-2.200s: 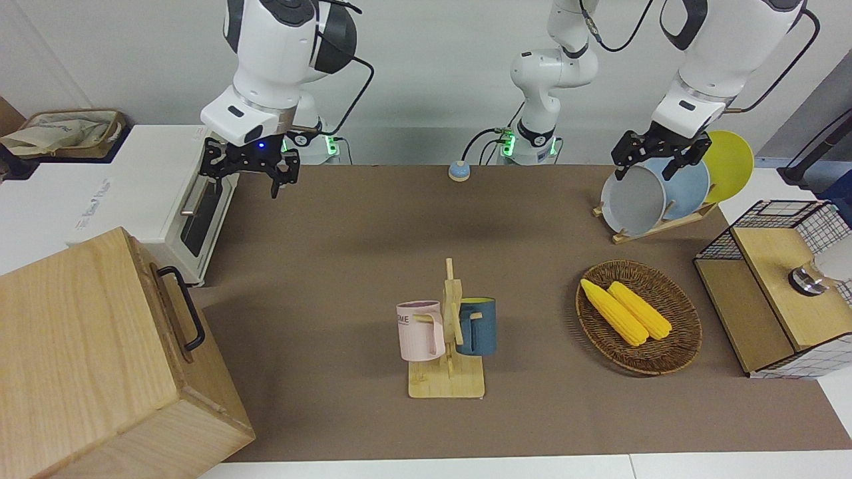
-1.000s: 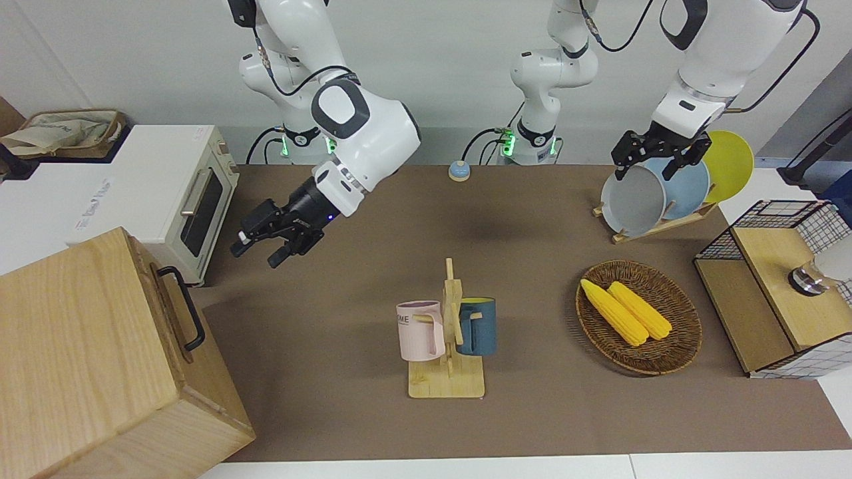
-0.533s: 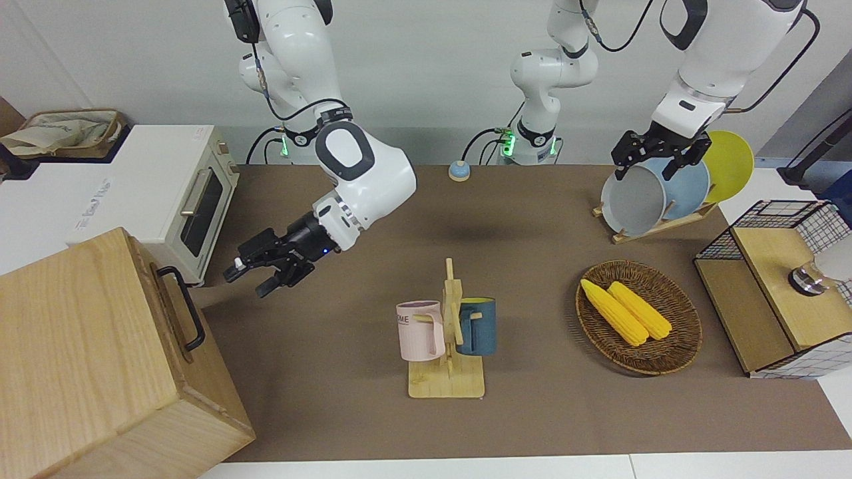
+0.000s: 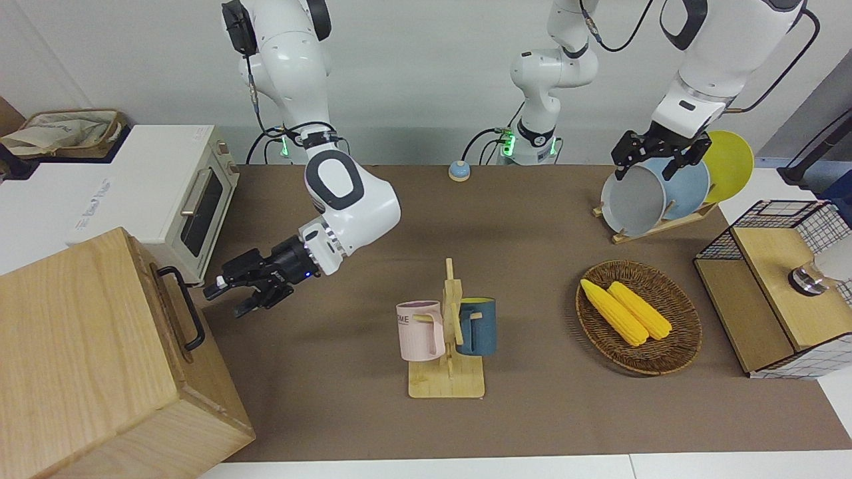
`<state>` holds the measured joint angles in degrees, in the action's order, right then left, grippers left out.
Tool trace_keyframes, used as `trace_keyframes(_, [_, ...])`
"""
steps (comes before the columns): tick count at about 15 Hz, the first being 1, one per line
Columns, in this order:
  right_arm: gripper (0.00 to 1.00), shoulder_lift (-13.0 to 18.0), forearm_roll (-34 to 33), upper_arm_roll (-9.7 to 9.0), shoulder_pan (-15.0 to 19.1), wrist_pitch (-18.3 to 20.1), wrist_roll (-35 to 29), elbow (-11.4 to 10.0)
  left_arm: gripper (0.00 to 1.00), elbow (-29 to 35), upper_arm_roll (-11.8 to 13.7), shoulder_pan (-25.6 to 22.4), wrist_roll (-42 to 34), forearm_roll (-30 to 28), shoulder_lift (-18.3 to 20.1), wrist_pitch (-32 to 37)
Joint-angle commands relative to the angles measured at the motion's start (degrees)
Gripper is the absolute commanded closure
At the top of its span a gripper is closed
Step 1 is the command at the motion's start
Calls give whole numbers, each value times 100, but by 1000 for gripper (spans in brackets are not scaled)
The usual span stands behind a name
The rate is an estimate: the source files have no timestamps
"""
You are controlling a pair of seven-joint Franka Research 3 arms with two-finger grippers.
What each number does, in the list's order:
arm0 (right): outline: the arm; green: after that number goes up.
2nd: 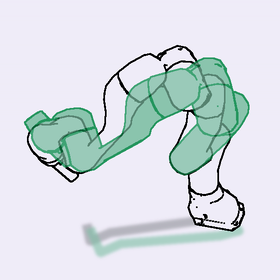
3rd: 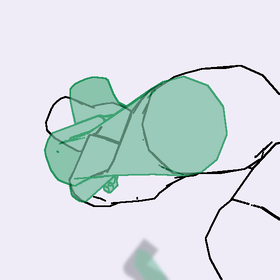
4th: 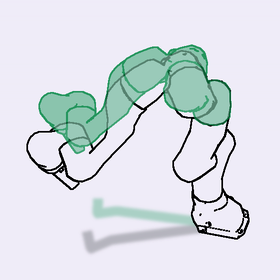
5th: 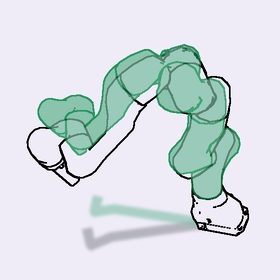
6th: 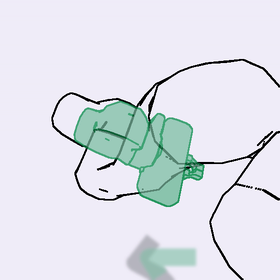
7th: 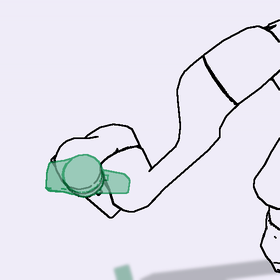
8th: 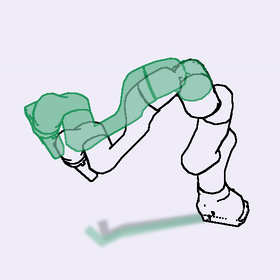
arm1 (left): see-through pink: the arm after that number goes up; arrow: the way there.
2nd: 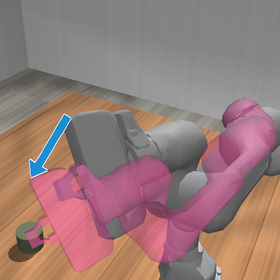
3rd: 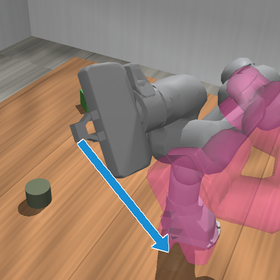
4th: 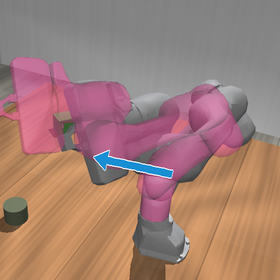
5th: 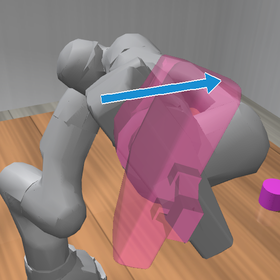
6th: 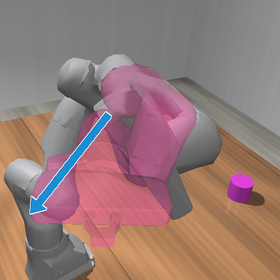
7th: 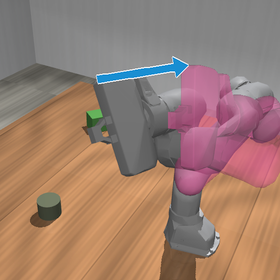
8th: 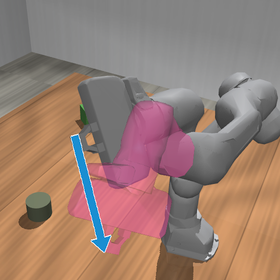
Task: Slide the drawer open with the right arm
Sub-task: 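Close the right gripper on the black drawer handle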
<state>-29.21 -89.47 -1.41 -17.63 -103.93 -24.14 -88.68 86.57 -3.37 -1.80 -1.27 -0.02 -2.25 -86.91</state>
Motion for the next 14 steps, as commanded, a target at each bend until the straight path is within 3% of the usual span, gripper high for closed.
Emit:
trace_keyframes(1, [21, -102, -448, -35, 225, -118, -161, -17, 7, -140, -40, -31, -58, 98, -65, 113])
trace_keyframes(11, [28, -225, -914, -43, 453, -180, -187, 44, 7, -149, -40, -31, -58, 98, -74, 113])
trace_keyframes(12, [69, -225, -914, -35, 462, -232, -179, 62, 7, -140, -40, -31, -58, 98, -65, 113])
trace_keyframes(13, [210, -225, -914, -43, 471, -241, -144, 62, 7, -140, -40, -31, -58, 98, -65, 113])
trace_keyframes(14, [510, -225, -914, -43, 497, -233, -126, 62, 7, -140, -40, -31, -58, 98, -65, 113])
